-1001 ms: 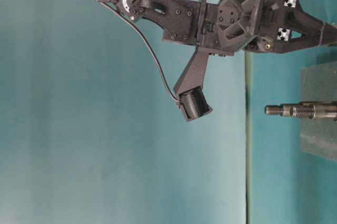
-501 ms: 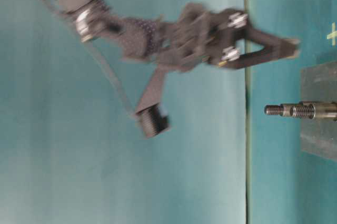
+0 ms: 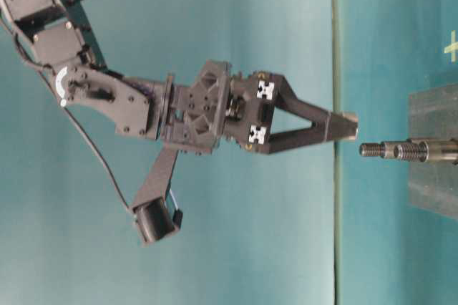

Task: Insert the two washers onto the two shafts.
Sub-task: 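Carry the washer left and align it above the upper shaft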

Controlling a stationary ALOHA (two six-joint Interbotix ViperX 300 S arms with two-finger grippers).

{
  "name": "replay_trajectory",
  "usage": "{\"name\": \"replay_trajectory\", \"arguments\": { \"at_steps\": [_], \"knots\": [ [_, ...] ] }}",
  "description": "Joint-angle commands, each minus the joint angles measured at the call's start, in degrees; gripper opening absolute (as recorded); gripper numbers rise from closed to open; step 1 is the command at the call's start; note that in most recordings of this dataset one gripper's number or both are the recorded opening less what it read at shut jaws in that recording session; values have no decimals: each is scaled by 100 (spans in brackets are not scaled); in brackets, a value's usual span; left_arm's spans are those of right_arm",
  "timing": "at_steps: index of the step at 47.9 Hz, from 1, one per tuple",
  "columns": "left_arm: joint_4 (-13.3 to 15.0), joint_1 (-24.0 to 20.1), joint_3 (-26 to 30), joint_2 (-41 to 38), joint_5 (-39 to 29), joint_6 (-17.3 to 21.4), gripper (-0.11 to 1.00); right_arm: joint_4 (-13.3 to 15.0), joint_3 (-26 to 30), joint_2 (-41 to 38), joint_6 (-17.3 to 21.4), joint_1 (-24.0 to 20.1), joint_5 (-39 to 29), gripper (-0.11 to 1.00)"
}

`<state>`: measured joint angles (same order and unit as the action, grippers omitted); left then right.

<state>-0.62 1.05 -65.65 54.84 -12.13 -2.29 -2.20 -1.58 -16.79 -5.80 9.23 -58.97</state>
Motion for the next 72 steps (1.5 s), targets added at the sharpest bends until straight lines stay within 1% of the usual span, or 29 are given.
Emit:
{"name": "replay_trajectory", "arguments": {
  "at_steps": [1,26,38,51,57,72],
  "knots": [
    [0,-9,62,-44,26,-9,0,9,193,88,-70,-26,18,33],
    [0,-9,53,-44,26,-9,0,9,519,-132,-105,-97,0,33],
    [-9,-9,53,-44,26,-9,0,9,527,-185,-105,-105,-123,33],
    [0,-9,44,-44,26,-18,0,9,519,-202,-97,-79,-97,33],
    [-9,-9,44,-44,26,-18,0,9,527,-255,-88,-62,-220,33],
    [-9,-9,53,-44,26,-18,0,-18,668,-316,-62,-35,-299,34]
  ]
}}
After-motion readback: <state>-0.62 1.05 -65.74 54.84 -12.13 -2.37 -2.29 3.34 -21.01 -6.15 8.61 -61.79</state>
